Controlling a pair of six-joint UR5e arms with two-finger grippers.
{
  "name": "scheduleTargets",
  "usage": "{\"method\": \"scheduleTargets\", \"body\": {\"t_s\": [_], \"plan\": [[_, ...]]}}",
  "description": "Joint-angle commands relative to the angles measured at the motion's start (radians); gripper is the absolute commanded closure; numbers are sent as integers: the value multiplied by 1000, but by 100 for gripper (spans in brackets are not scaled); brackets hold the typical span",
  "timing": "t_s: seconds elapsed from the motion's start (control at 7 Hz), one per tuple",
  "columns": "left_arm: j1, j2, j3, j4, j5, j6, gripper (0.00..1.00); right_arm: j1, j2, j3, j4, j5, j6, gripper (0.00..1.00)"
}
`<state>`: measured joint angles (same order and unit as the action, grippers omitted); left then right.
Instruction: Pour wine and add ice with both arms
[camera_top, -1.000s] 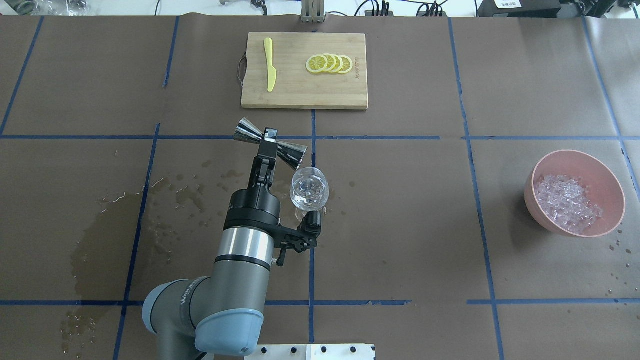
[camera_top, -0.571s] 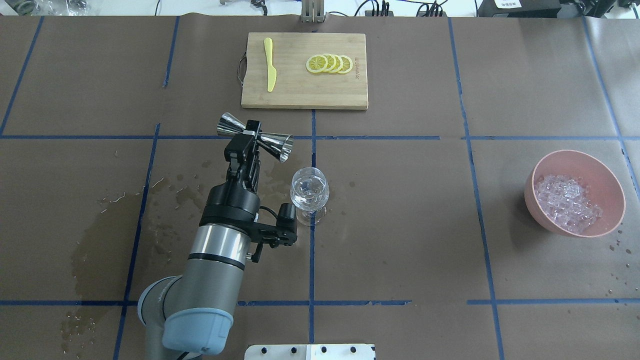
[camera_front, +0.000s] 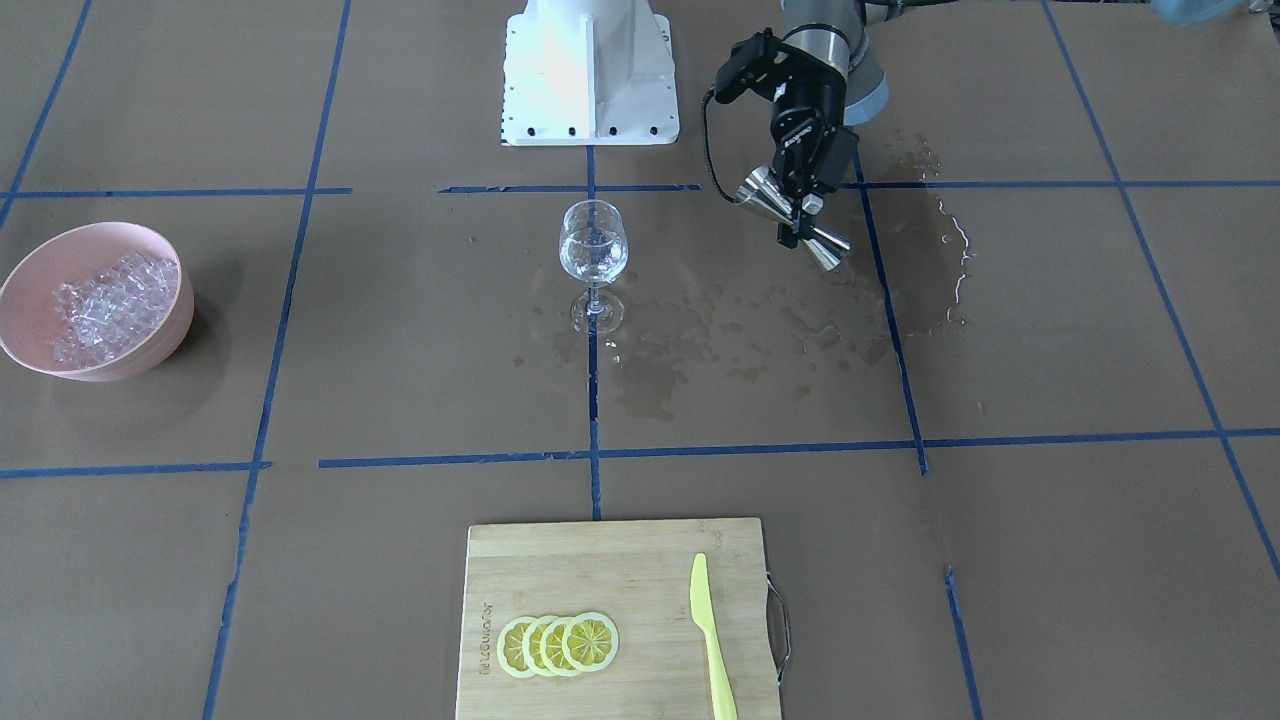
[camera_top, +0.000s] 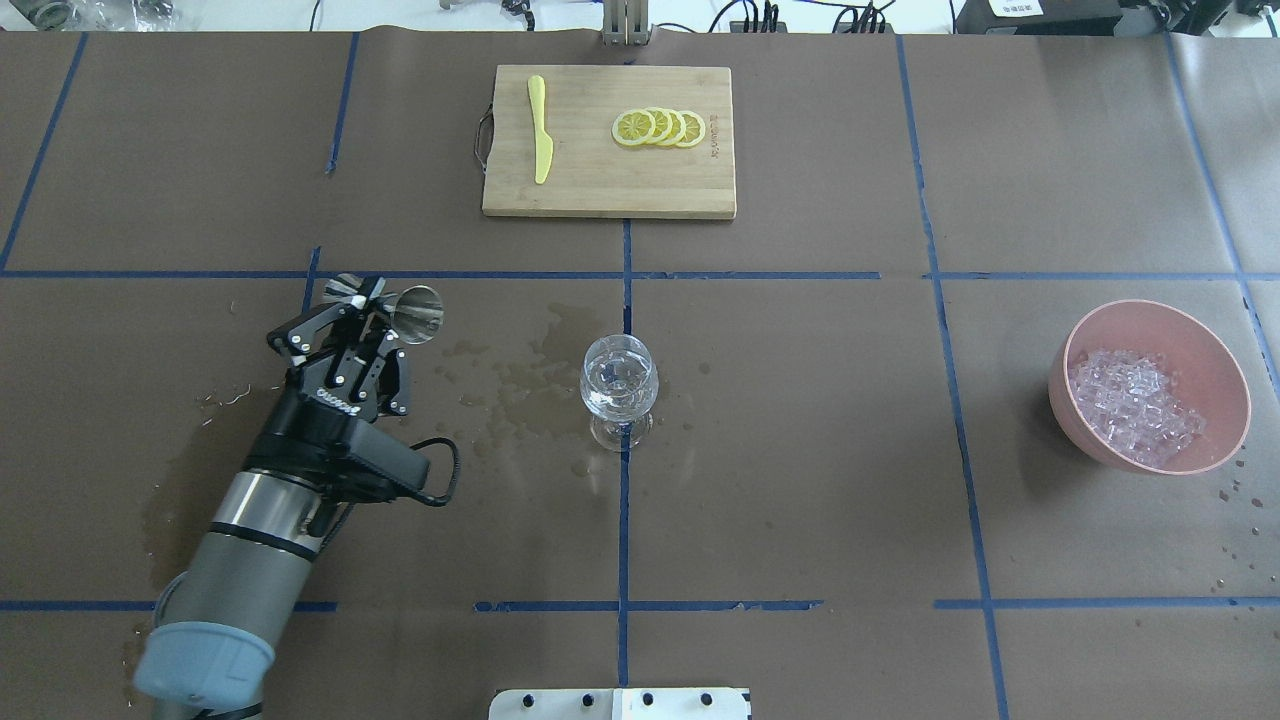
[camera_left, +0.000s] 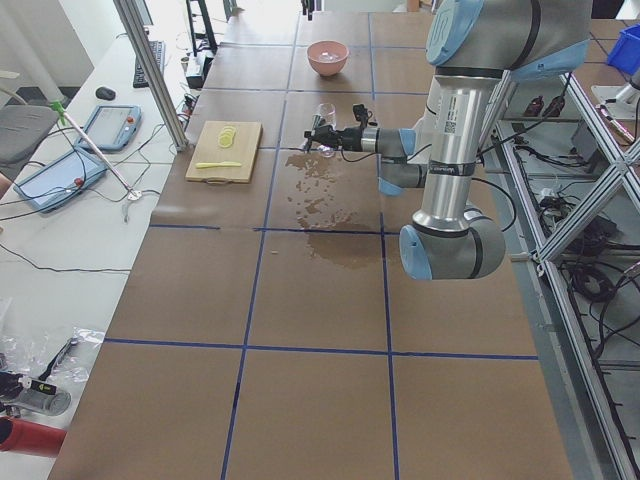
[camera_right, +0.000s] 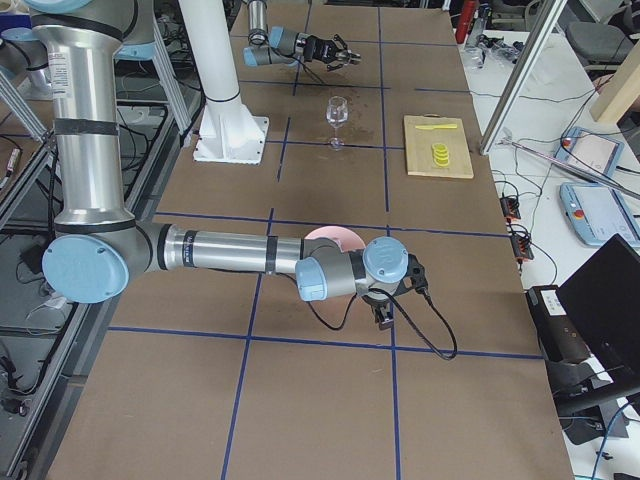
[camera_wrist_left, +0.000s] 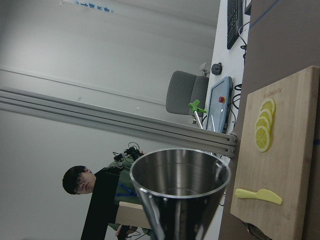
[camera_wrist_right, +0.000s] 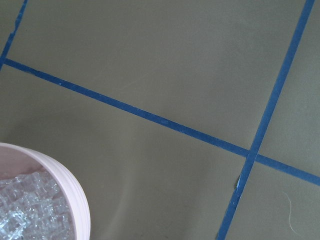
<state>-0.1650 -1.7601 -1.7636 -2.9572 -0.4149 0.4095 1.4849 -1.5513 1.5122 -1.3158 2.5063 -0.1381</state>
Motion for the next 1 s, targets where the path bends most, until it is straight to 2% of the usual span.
{"method": "scheduleTargets", "body": {"t_s": [0.0,0.14,0.29,0.43,0.57,0.86], "plan": [[-1,263,1,-271,-103,-194,100,2,-13,34,0,0,2,0],[-4,360,3,-342,-119,-234,100,2,-16,55,0,-1,3,0],[-4,436,10,-468,-133,-336,100,2,-16,55,0,-1,3,0],[-2,448,13,-505,-148,-454,100,2,-16,62,0,-1,3,0],[1,446,80,-508,-156,-636,100,2,-16,69,0,-1,5,0],[2,439,156,-497,-185,-774,100,2,-21,89,0,-1,29,0]]}}
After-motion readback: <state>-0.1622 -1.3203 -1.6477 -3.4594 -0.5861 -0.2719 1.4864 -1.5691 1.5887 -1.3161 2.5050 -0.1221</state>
